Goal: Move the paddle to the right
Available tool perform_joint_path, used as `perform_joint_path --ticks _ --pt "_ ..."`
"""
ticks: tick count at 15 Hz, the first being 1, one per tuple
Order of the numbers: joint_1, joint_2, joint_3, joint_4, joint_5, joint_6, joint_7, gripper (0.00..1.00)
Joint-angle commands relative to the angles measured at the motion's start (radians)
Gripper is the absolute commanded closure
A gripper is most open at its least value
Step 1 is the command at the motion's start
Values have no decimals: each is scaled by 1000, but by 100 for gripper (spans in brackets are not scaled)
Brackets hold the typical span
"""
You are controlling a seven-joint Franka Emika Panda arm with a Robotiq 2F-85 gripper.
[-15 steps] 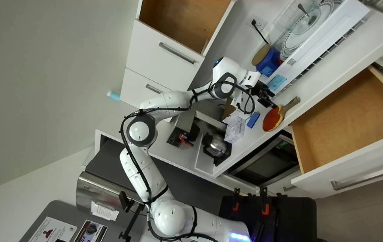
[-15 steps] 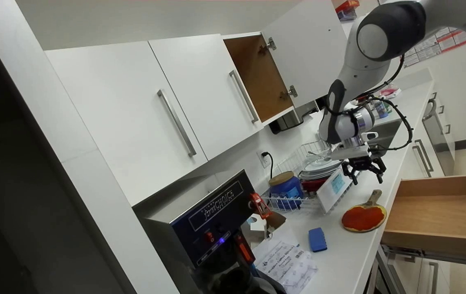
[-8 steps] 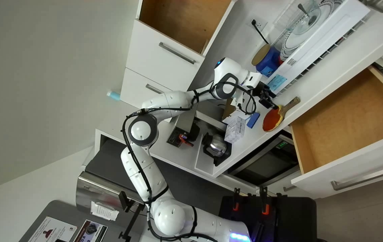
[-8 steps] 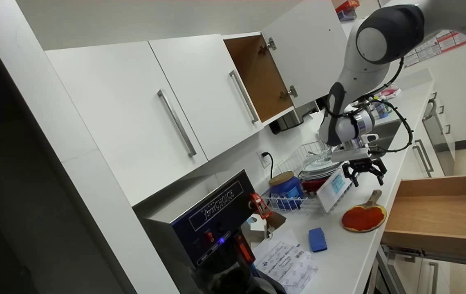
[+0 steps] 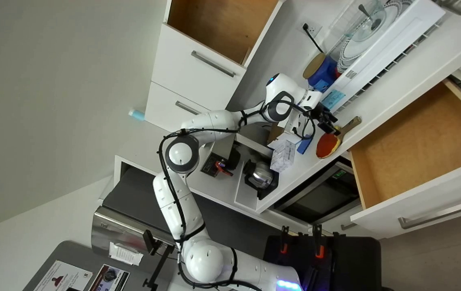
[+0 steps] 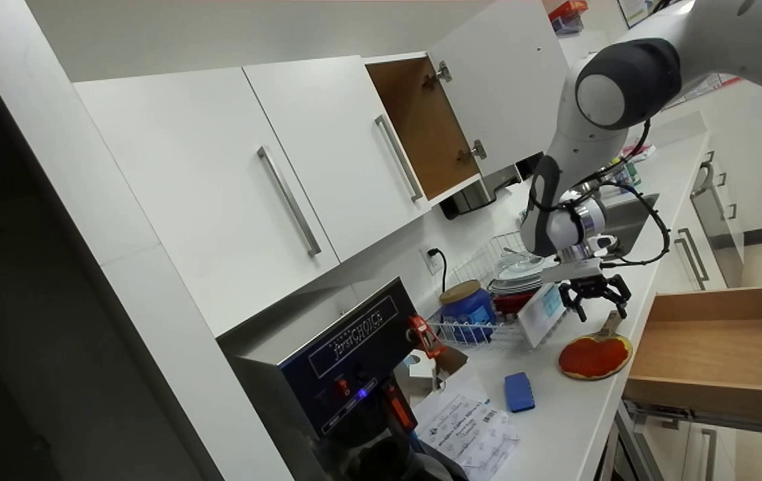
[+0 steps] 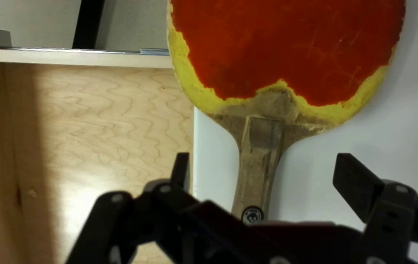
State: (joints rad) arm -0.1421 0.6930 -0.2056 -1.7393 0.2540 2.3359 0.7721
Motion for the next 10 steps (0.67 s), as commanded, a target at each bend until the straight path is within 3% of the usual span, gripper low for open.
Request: perform_joint_path --ticks 1,10 --pt "35 48 -25 61 -35 -15 61 0" --pt "71 135 -54 153 -112 -24 198 0"
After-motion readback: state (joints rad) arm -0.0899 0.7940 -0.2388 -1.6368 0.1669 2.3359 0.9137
